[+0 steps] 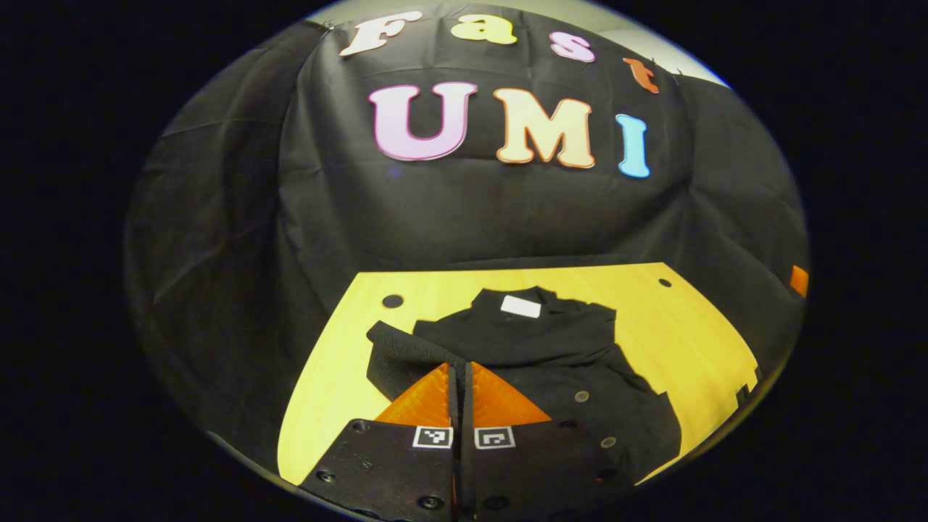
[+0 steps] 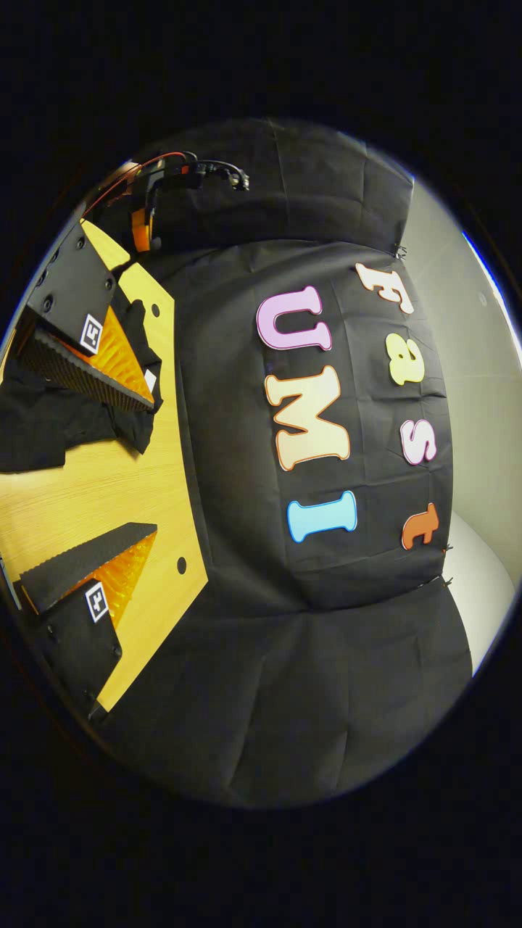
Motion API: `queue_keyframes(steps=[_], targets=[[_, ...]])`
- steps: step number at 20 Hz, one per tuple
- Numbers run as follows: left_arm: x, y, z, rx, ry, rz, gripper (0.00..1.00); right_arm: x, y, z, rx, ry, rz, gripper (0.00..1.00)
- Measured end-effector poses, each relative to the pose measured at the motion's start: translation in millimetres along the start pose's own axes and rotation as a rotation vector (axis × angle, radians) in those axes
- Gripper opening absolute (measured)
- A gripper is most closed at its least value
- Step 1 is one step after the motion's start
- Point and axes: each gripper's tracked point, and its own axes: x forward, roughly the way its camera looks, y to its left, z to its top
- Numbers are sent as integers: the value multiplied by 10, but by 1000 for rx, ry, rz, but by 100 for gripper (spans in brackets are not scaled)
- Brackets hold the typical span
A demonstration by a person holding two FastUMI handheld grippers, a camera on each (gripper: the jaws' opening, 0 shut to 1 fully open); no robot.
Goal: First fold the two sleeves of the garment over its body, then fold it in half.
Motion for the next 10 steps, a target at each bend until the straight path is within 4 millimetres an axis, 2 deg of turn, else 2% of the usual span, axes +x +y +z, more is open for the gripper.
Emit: queue_keyframes(steps=[2,3,7,10], targets=[[163,-236,93,22,-9,-37,0,32,-46,-17,-5,5,-1,94],[236,-340,130,29,-8,-52,0,45,-64,-25,-4,8,-1,98],[540,-826,308,62,-23,-117,0,101,-84,-77,5,15,37,98],[743,-1107,421,126,-47,-147,0,164,-161,-128,-5,31,40,98]])
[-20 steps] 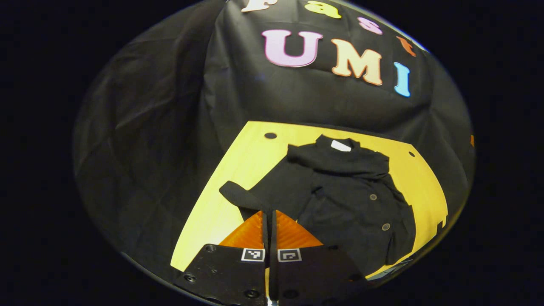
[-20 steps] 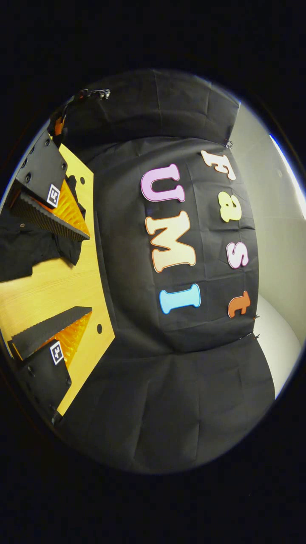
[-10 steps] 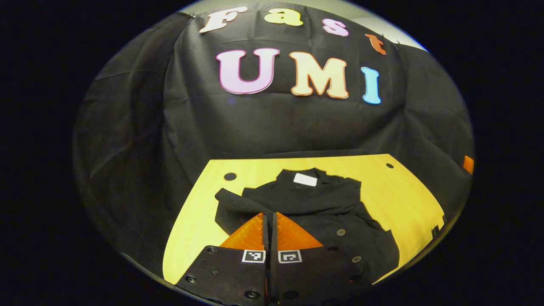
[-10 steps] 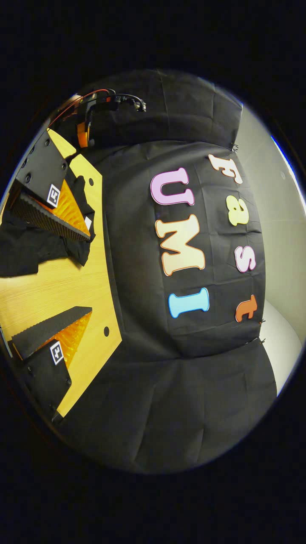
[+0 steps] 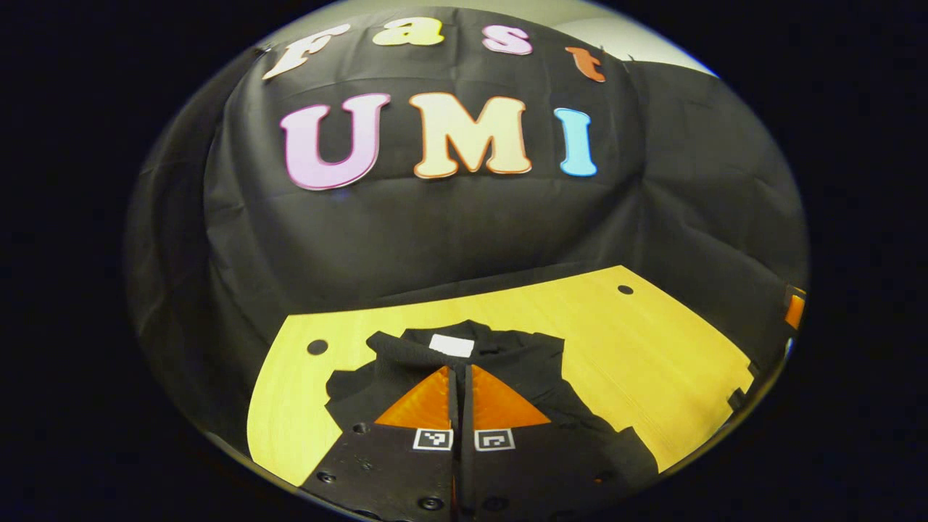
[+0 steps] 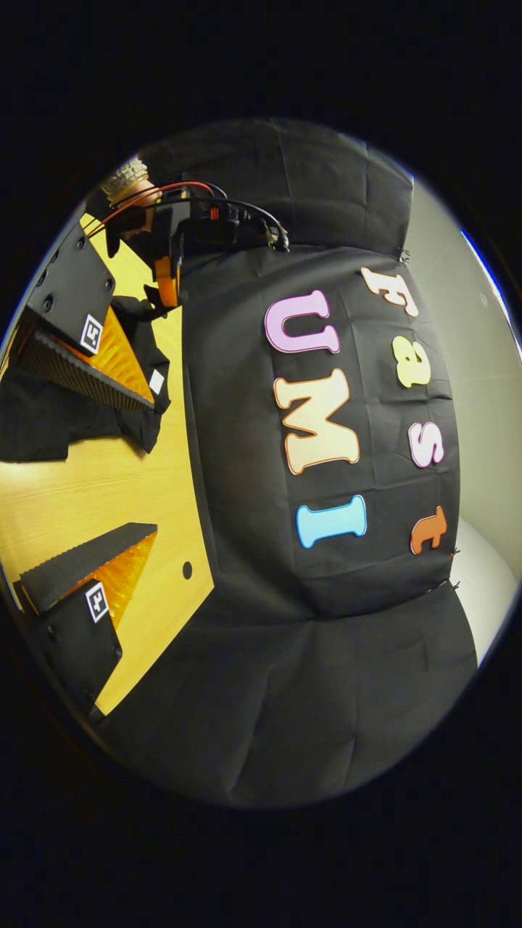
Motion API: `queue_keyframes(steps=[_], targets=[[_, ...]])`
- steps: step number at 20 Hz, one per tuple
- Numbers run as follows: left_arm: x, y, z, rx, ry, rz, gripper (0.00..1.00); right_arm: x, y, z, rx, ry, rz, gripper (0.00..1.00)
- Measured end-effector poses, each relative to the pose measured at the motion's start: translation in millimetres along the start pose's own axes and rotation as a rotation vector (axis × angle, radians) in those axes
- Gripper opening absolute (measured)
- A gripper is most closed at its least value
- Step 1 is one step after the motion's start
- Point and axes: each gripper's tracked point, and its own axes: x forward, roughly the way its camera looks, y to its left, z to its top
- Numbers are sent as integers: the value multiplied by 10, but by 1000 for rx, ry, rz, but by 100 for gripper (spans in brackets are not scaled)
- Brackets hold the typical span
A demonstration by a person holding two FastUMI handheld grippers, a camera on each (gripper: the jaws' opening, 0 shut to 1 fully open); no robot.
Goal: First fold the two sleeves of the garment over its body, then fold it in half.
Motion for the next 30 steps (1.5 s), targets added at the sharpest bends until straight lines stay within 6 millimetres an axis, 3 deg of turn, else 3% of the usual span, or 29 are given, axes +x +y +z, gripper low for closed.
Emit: queue_keyframes(steps=[7,10,18,19,20,25,30], targets=[[482,-338,-8,22,-18,-32,0,86,23,-109,-5,51,28,98],[690,-491,-91,-4,-8,-56,0,106,24,-186,-4,79,25,98],[1173,-1176,-396,43,53,-163,0,185,69,-456,26,109,5,98],[1210,-1221,-436,45,72,-168,0,197,80,-494,25,117,7,93],[1249,-1273,-483,39,87,-172,0,206,88,-524,23,122,8,98],[1473,-1377,-667,18,133,-151,0,76,134,-691,54,138,14,98],[1625,-1411,-802,27,156,-116,0,-8,-9,-769,97,147,-12,98]])
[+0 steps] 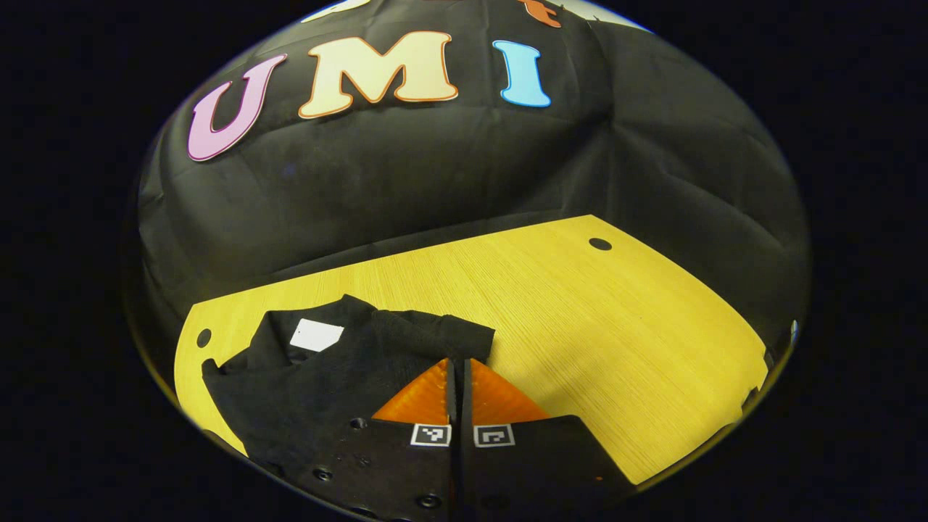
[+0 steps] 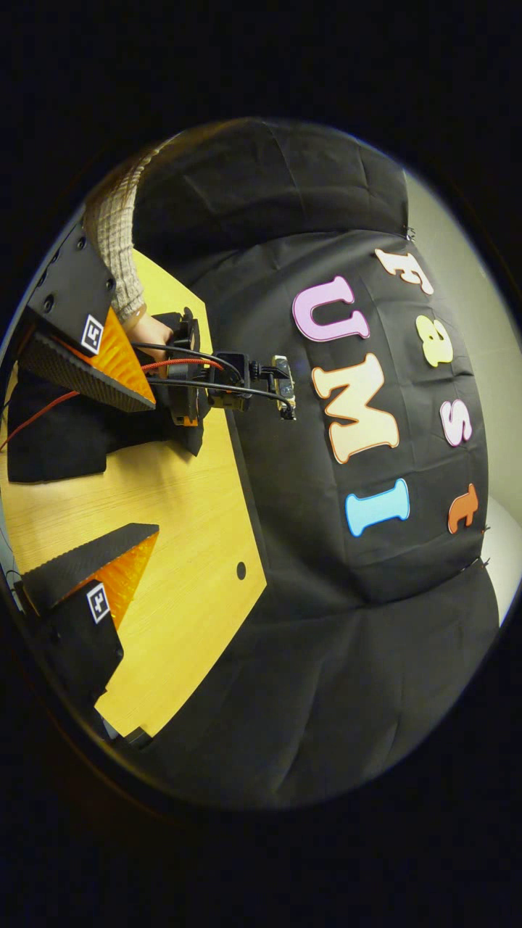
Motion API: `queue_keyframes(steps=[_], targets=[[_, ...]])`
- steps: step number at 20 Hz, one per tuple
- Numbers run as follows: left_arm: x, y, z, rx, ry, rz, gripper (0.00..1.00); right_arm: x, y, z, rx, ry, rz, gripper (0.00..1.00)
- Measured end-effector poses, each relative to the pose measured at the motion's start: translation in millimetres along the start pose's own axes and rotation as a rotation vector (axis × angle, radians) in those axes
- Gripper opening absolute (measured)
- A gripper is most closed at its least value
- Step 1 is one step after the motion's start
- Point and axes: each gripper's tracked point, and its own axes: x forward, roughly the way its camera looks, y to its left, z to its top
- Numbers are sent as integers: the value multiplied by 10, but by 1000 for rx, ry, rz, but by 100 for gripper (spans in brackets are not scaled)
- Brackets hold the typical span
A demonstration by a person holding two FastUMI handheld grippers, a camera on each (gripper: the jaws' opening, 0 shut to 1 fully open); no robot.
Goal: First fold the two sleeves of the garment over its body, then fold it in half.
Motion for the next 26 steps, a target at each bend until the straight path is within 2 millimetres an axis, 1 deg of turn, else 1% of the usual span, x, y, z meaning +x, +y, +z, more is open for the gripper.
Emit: queue_keyframes(steps=[2,3,4,6,7,8,10,12,13,15,17,18,19,21,22,26], targets=[[32,-24,-17,3,9,14,0,-18,-81,-12,11,0,-13,98],[59,-61,-31,-10,8,9,5,-16,-111,-10,17,1,-17,98],[21,-106,-28,-25,3,-3,10,-30,-135,-16,23,0,-21,98],[5,-179,14,-56,-23,-22,63,-38,-160,-19,24,-6,-30,98],[-54,-190,49,-66,-34,-25,66,-42,-161,-21,21,-6,-29,98],[-84,-186,72,-69,-43,-25,65,-35,-148,-47,15,-4,-26,98],[-180,-171,141,-77,-69,-23,70,-31,-117,-81,2,4,-15,98],[-331,-73,244,-92,-114,4,92,-20,-89,-112,-9,3,-8,98],[-436,-19,305,-101,-139,14,99,-14,-64,-137,-11,2,0,98],[-695,146,414,-115,-202,41,97,28,1,-246,-11,14,17,98],[-983,379,457,-123,-254,83,97,46,61,-376,-13,36,38,98],[-1144,503,454,-132,-278,103,97,54,127,-430,-16,44,56,93],[-1307,617,433,-142,-300,125,97,74,196,-472,-21,49,75,98],[-1624,871,365,-162,-341,174,97,117,297,-551,-44,48,109,98],[-1761,1002,278,-169,-341,199,96,133,356,-581,-55,41,128,98],[-2244,1460,26,-175,-350,298,95,249,564,-781,-63,64,203,98]])
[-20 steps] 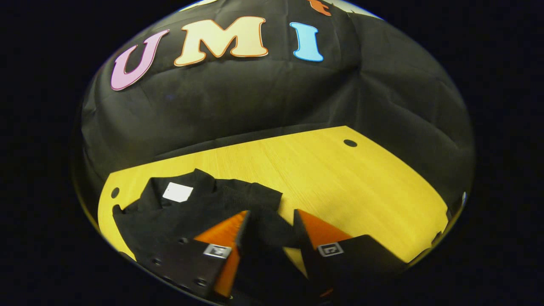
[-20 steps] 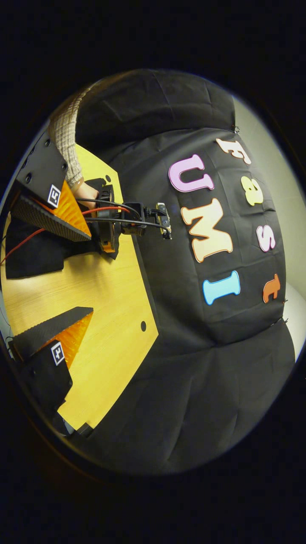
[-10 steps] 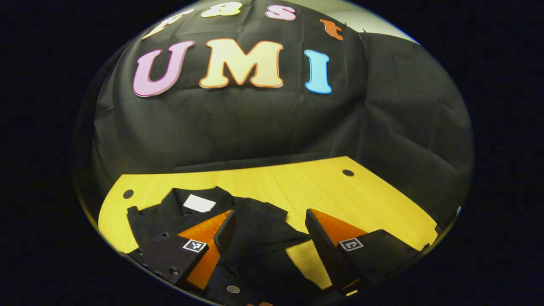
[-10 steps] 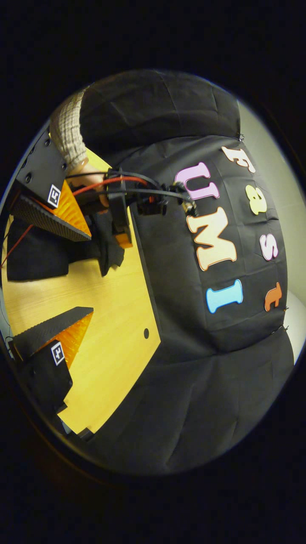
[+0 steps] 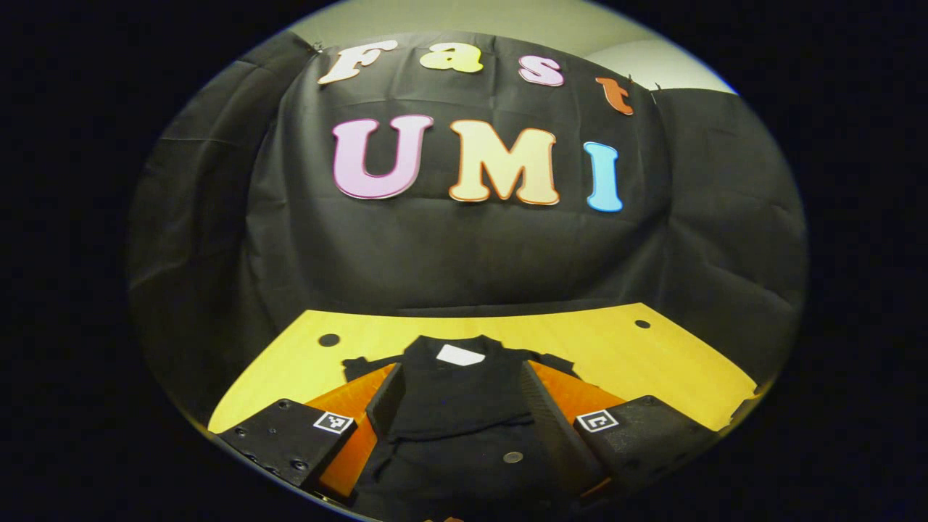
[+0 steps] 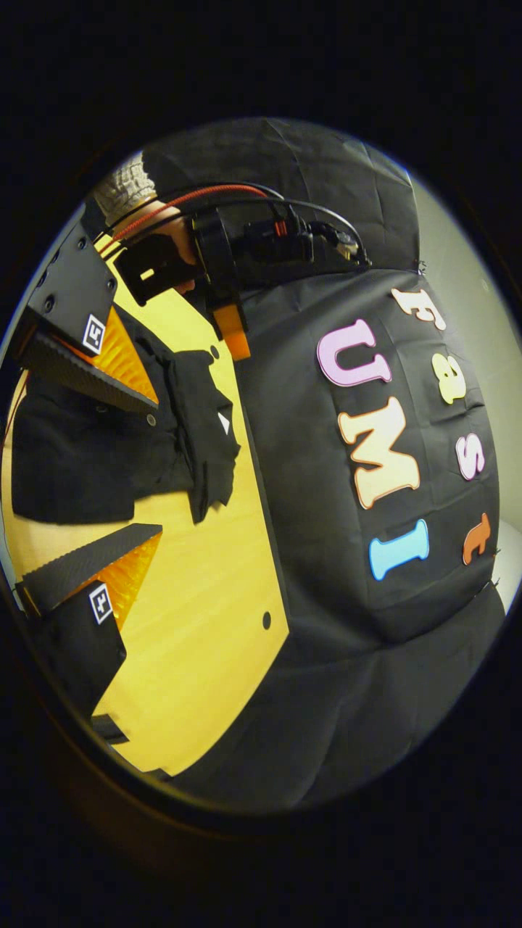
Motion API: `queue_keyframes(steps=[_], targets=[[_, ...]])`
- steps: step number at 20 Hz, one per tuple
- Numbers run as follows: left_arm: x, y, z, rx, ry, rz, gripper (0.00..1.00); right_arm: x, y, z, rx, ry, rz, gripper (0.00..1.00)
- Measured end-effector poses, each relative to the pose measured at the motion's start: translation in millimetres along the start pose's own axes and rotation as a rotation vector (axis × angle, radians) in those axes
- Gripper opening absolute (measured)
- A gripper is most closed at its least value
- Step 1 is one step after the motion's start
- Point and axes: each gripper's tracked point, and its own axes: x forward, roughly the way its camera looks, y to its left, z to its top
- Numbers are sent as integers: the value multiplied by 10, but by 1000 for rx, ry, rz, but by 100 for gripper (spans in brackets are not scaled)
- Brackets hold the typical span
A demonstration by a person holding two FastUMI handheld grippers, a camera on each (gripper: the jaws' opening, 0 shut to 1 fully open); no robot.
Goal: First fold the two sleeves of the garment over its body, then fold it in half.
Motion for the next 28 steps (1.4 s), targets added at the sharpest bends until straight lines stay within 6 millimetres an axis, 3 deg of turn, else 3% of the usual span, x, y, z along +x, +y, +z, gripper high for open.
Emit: queue_keyframes(steps=[5,7,8,9,12,16,21,22,23,28], targets=[[-382,524,-207,30,16,90,95,113,123,-318,-74,47,37,98],[-538,660,-372,41,46,116,96,138,162,-461,-80,77,52,98],[-604,696,-454,45,59,118,95,131,196,-497,-84,80,60,93],[-688,729,-556,51,81,120,96,134,211,-524,-91,81,61,98],[-980,830,-952,65,174,122,96,117,177,-697,-109,95,46,98],[-1379,848,-1486,38,324,106,96,33,81,-1095,-134,167,14,98],[-1746,794,-1850,40,418,88,96,-70,-55,-1538,-119,260,-14,99],[-1809,783,-1918,39,434,86,96,-85,-70,-1612,-115,276,-19,94],[-1860,772,-1977,37,449,82,96,-84,-78,-1657,-112,286,-23,99],[-2117,718,-2305,52,536,64,95,-72,-134,-1855,-110,327,-49,99]])
